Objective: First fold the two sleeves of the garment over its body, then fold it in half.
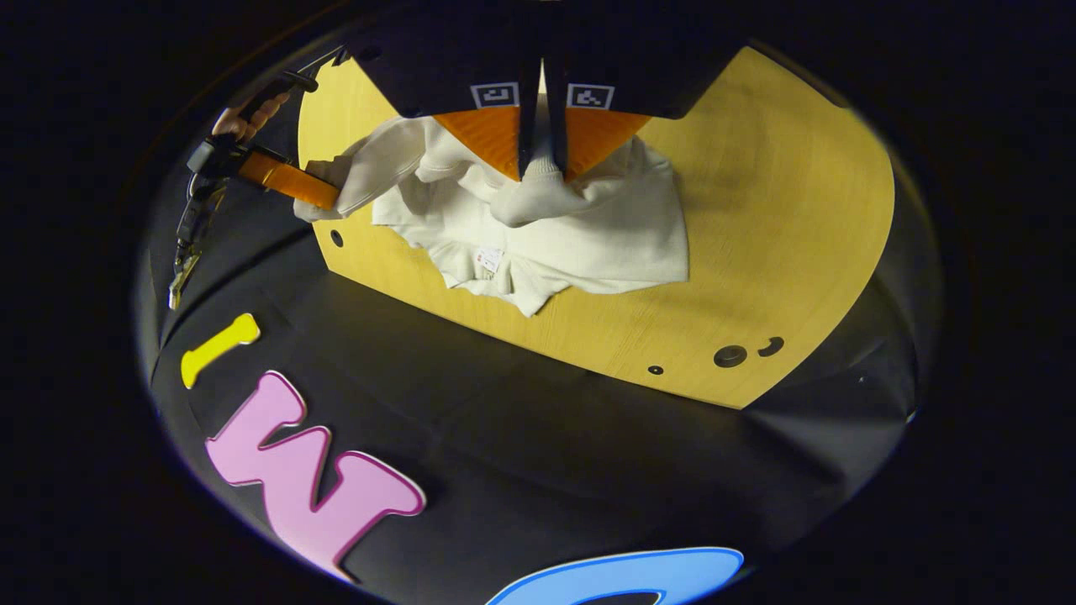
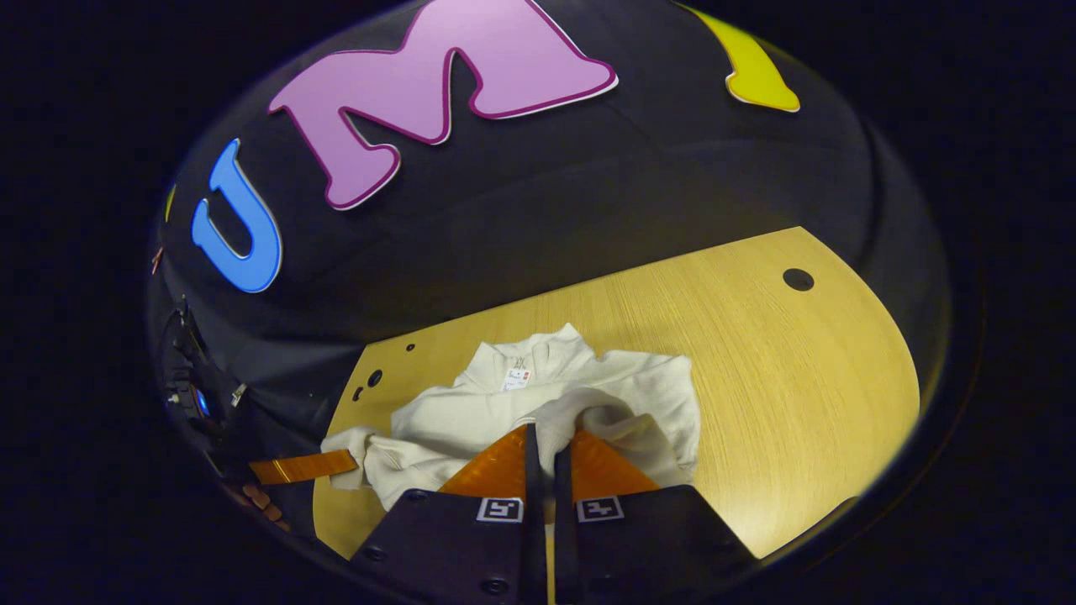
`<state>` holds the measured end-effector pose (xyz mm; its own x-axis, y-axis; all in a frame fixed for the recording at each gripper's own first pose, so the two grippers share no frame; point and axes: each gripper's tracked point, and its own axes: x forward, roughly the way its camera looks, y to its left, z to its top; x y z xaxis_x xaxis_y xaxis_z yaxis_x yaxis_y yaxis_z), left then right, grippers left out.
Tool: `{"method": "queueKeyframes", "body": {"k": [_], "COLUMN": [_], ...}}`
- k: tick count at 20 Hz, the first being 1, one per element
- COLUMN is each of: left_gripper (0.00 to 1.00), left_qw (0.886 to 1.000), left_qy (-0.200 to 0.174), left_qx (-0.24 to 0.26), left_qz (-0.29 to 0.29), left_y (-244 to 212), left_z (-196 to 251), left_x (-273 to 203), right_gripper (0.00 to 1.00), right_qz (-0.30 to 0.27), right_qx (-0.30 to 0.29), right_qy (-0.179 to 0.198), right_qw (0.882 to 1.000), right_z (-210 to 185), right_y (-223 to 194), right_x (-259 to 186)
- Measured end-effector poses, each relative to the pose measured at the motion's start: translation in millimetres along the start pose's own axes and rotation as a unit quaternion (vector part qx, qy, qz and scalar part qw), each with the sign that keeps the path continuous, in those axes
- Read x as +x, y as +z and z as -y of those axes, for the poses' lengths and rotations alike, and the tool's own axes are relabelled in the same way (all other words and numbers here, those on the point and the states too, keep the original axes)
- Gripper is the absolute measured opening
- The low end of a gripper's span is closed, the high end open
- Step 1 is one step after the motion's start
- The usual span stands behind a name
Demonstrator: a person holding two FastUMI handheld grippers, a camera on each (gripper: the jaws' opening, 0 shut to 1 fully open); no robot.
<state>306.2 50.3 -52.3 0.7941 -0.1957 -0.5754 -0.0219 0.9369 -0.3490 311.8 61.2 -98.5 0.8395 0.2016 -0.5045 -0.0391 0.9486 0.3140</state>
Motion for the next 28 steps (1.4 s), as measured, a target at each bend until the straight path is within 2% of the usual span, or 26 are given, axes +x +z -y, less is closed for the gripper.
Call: {"method": "queueKeyframes", "body": {"k": [3, 4, 5, 7, 8, 9, 10, 11, 12, 13, 18, 23, 24, 26, 28], "left_gripper": [0.09, 0.16, 0.16, 0.22, 0.46, 0.71, 0.66, 0.76, 0.88, 0.98, 0.98, 0.98, 0.98, 0.98, 0.98], "left_qw": [1.000, 1.000, 0.999, 0.998, 0.998, 0.998, 0.998, 0.998, 0.996, 0.996, 0.989, 0.980, 0.977, 0.964, 0.955], "left_qy": [0.014, 0.024, 0.036, 0.048, 0.047, 0.042, 0.042, 0.047, 0.055, 0.059, 0.063, 0.059, 0.062, 0.066, 0.051], "left_qx": [-0.012, -0.010, -0.002, 0.027, 0.034, 0.037, 0.035, 0.036, 0.040, 0.044, 0.069, 0.106, 0.117, 0.159, 0.191], "left_qz": [-0.011, -0.013, -0.010, 0.004, 0.009, 0.015, 0.022, 0.038, 0.049, 0.060, 0.112, 0.158, 0.167, 0.202, 0.222], "left_y": [8, 12, 16, 26, 29, 30, 32, 38, 44, 48, 70, 79, 79, 79, 71], "left_z": [-11, -16, -23, -29, -27, -25, -24, -23, -26, -26, -20, -10, -7, 2, 19], "left_x": [33, 48, 61, 80, 83, 84, 82, 80, 75, 71, 36, -25, -37, -74, -104], "right_gripper": [0.08, 0.08, 0.09, 0.21, 0.29, 0.46, 0.71, 0.70, 0.96, 0.97, 0.98, 0.98, 0.98, 0.98, 0.98], "right_qz": [-0.008, -0.015, -0.018, -0.026, -0.022, -0.012, -0.007, -0.007, -0.008, -0.008, 0.027, 0.069, 0.077, 0.100, 0.116], "right_qx": [0.009, 0.023, 0.035, 0.060, 0.059, 0.054, 0.048, 0.041, 0.033, 0.024, -0.021, -0.031, -0.032, -0.046, -0.062], "right_qy": [-0.016, -0.021, -0.023, -0.027, -0.036, -0.039, -0.034, -0.035, -0.036, -0.038, -0.053, -0.060, -0.060, -0.061, -0.055], "right_qw": [1.000, 0.999, 0.999, 0.997, 0.997, 0.998, 0.998, 0.999, 0.999, 0.999, 0.998, 0.995, 0.995, 0.992, 0.990], "right_z": [10, 12, 14, 23, 29, 33, 31, 32, 33, 35, 35, 34, 33, 29, 21], "right_y": [5, 3, 3, 1, 1, 4, 5, 4, 3, 2, 11, 29, 32, 39, 40], "right_x": [31, 46, 55, 69, 77, 78, 76, 76, 71, 68, 36, -15, -25, -54, -86]}}
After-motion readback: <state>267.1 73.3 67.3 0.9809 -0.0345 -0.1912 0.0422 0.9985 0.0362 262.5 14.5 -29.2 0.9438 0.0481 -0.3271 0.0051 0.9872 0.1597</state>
